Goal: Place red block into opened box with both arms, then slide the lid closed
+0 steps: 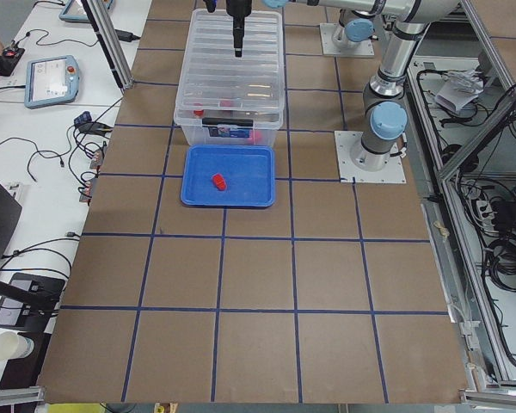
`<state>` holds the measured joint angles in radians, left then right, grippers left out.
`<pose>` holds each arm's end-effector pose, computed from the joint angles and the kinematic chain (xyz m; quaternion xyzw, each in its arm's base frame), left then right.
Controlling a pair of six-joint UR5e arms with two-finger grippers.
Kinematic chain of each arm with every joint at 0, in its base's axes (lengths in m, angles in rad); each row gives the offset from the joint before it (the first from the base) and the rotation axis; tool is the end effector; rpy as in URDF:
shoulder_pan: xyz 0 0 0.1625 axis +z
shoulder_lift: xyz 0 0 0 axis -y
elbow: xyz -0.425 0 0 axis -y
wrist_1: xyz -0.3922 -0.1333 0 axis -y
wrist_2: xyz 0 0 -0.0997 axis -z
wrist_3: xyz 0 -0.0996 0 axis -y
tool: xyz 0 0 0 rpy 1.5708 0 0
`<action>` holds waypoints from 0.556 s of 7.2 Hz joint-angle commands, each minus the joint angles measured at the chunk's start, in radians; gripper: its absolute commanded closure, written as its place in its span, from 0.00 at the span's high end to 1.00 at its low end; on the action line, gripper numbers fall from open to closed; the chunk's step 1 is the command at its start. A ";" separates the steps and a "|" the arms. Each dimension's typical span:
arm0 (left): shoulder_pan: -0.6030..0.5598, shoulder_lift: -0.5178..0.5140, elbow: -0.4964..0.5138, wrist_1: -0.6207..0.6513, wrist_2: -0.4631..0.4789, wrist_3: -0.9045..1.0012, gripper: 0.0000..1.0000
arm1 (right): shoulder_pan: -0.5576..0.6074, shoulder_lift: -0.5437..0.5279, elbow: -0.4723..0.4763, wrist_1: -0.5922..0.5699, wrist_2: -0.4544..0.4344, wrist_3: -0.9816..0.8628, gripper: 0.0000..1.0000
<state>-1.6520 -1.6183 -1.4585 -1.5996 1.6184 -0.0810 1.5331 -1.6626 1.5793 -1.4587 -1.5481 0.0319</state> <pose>-0.1699 -0.5026 0.5166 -0.0003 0.9996 -0.0199 0.0223 0.1186 -0.4535 0.5159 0.0349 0.9992 0.0144 0.0114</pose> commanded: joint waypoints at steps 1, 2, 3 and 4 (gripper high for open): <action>0.021 0.014 0.012 -0.009 -0.003 0.009 1.00 | -0.001 0.000 0.002 0.001 0.000 0.002 1.00; 0.032 0.021 0.003 -0.019 0.001 0.013 1.00 | -0.001 0.001 0.004 0.001 -0.001 0.002 1.00; 0.055 0.037 0.021 -0.046 -0.006 0.036 1.00 | -0.001 0.003 0.004 0.003 -0.003 0.000 1.00; 0.079 0.034 0.006 -0.046 -0.005 0.065 1.00 | -0.001 0.004 0.005 0.003 -0.004 -0.001 1.00</action>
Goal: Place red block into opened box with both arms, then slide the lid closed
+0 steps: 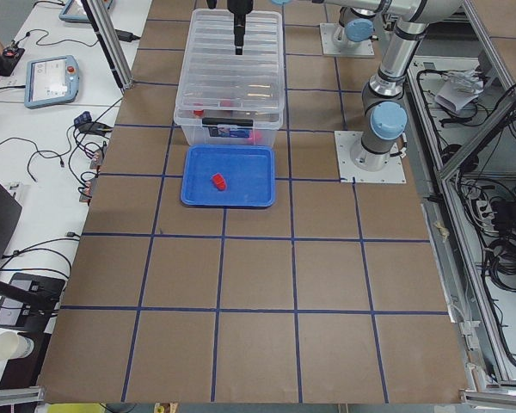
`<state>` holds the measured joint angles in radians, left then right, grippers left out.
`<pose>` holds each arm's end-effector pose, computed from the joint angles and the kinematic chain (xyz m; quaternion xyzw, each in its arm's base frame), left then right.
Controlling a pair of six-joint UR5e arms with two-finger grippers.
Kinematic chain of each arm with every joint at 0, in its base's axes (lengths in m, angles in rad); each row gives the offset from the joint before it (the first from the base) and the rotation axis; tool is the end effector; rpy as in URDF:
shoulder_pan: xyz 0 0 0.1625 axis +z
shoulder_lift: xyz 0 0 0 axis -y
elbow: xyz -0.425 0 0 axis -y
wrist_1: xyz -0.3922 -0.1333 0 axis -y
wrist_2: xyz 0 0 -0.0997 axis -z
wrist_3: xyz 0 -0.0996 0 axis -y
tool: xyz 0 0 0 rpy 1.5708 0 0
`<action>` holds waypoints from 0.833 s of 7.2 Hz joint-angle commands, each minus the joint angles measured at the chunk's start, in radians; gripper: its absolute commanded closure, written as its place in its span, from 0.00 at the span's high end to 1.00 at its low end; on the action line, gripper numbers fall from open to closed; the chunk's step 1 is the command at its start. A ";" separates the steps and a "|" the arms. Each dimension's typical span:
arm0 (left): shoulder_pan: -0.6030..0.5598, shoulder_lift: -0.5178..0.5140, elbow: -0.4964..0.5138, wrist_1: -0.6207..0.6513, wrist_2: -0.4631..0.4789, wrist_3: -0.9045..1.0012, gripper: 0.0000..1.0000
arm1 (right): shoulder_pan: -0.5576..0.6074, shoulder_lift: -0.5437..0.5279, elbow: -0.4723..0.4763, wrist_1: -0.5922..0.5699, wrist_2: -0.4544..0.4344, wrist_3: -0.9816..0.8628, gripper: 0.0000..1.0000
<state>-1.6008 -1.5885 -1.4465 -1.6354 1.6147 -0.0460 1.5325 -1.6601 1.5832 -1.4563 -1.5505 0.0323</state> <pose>-0.1439 -0.4972 0.5339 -0.0085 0.9995 -0.0218 0.0211 0.1180 -0.4539 0.5127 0.0355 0.9991 0.0188 0.0102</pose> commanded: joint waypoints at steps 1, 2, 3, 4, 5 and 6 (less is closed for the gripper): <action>0.034 0.010 -0.006 -0.032 0.001 0.073 1.00 | -0.008 0.014 0.003 -0.010 -0.006 -0.003 1.00; 0.035 0.010 -0.006 -0.035 -0.010 0.075 1.00 | -0.008 0.054 0.012 -0.022 -0.013 -0.003 1.00; 0.036 0.009 -0.014 -0.037 -0.007 0.074 1.00 | -0.008 0.106 0.011 -0.095 -0.014 -0.005 1.00; 0.033 0.012 -0.018 -0.034 -0.009 0.072 1.00 | -0.008 0.155 0.012 -0.184 -0.016 -0.005 1.00; 0.035 0.004 -0.020 -0.027 -0.010 0.069 1.00 | -0.008 0.211 0.012 -0.209 -0.016 0.000 1.00; 0.033 0.002 -0.023 -0.027 -0.010 0.066 1.00 | -0.008 0.241 0.012 -0.231 -0.014 0.000 1.00</action>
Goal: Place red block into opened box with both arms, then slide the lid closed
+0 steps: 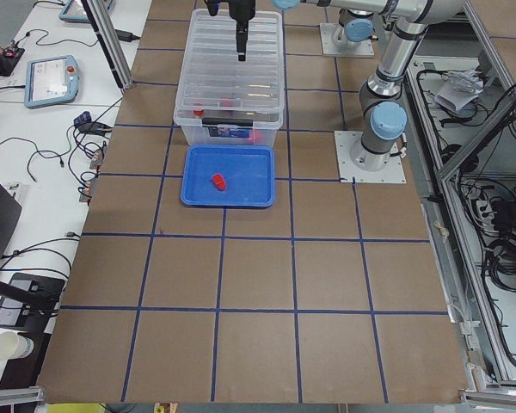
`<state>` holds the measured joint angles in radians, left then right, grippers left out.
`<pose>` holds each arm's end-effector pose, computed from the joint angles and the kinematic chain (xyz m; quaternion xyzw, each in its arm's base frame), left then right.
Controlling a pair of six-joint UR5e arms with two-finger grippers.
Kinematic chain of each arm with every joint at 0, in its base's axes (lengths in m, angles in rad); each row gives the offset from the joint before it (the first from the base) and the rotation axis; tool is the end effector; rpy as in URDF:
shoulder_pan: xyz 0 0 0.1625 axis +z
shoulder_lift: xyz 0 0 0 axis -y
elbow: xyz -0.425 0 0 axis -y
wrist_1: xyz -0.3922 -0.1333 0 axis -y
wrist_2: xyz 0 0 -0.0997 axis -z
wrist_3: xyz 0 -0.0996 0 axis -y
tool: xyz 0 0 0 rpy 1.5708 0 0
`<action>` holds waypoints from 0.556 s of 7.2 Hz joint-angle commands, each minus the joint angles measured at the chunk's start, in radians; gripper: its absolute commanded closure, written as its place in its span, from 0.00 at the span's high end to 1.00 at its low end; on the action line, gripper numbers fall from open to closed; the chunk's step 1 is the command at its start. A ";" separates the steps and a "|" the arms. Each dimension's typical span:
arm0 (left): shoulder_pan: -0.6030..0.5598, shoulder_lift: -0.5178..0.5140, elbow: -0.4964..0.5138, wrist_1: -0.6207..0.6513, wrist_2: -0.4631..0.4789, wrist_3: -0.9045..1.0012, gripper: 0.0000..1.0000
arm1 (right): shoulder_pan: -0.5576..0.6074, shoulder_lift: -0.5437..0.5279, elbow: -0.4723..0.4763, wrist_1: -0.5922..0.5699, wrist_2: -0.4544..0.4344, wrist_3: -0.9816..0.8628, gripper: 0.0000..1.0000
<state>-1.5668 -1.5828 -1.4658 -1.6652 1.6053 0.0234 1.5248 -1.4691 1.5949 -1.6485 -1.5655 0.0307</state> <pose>-0.1279 -0.4957 0.5242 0.0097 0.9998 0.0009 0.0172 0.1095 -0.5326 0.4318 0.0384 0.9990 0.0240 0.0028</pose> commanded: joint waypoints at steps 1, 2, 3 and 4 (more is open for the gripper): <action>0.001 0.004 -0.004 0.004 0.013 -0.009 1.00 | 0.000 0.091 0.000 -0.043 -0.001 0.003 1.00; 0.001 -0.002 -0.005 0.002 0.001 -0.010 1.00 | 0.000 0.102 0.002 -0.066 0.001 0.003 1.00; 0.002 -0.006 -0.004 0.004 0.011 0.009 1.00 | -0.002 0.125 0.002 -0.071 -0.001 0.000 1.00; 0.016 -0.017 -0.005 0.004 0.010 0.033 1.00 | -0.003 0.133 0.002 -0.088 -0.002 0.002 1.00</action>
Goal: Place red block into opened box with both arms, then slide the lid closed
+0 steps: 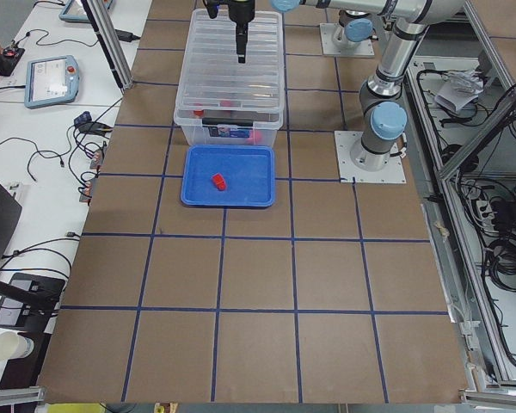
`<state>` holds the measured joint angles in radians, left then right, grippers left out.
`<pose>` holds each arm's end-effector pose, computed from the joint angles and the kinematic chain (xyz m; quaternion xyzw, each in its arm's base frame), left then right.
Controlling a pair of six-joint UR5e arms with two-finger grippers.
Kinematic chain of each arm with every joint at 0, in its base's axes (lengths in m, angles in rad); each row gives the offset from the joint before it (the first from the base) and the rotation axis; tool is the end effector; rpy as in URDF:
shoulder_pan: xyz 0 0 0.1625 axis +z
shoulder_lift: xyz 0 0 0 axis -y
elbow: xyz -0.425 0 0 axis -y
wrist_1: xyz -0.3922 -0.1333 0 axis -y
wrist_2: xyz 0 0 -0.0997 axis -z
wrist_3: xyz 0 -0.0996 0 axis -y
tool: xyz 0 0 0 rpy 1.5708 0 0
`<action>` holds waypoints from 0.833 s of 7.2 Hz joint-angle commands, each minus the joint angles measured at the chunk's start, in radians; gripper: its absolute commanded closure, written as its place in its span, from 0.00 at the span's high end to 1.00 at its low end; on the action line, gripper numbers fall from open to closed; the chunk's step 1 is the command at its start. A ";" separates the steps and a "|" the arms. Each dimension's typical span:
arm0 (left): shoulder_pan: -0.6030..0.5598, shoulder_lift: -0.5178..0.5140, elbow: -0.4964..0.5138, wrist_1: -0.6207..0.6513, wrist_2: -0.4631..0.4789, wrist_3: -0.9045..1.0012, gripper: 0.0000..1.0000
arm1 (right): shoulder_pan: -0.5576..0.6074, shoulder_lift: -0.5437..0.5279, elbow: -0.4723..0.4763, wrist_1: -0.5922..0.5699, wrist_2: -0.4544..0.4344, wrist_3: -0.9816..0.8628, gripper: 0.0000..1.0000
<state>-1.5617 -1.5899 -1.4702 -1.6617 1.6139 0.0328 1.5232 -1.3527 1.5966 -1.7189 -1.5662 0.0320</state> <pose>-0.1245 -0.4989 0.5189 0.0120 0.9997 0.0052 0.0214 0.1069 -0.5680 0.3740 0.0399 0.9981 0.0479 0.0027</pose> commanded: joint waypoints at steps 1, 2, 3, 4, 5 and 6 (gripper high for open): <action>0.082 -0.021 -0.009 0.002 -0.006 0.197 1.00 | -0.002 0.018 0.000 -0.019 -0.003 0.000 1.00; 0.172 -0.024 -0.039 0.005 -0.008 0.290 1.00 | -0.002 0.021 0.002 -0.016 -0.005 0.000 1.00; 0.237 -0.030 -0.076 0.069 -0.008 0.358 1.00 | -0.002 0.021 0.002 -0.018 -0.006 0.000 1.00; 0.279 -0.044 -0.116 0.133 -0.009 0.460 1.00 | -0.005 0.029 0.002 -0.018 -0.006 0.000 1.00; 0.326 -0.073 -0.158 0.234 -0.018 0.615 1.00 | -0.011 0.047 0.000 -0.021 -0.041 0.002 1.00; 0.362 -0.111 -0.201 0.343 -0.044 0.712 1.00 | -0.012 0.049 0.002 -0.021 -0.044 0.000 1.00</action>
<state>-1.2511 -1.6597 -1.6183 -1.4449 1.5927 0.6037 1.5144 -1.3121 1.5979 -1.7384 -1.5965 0.0329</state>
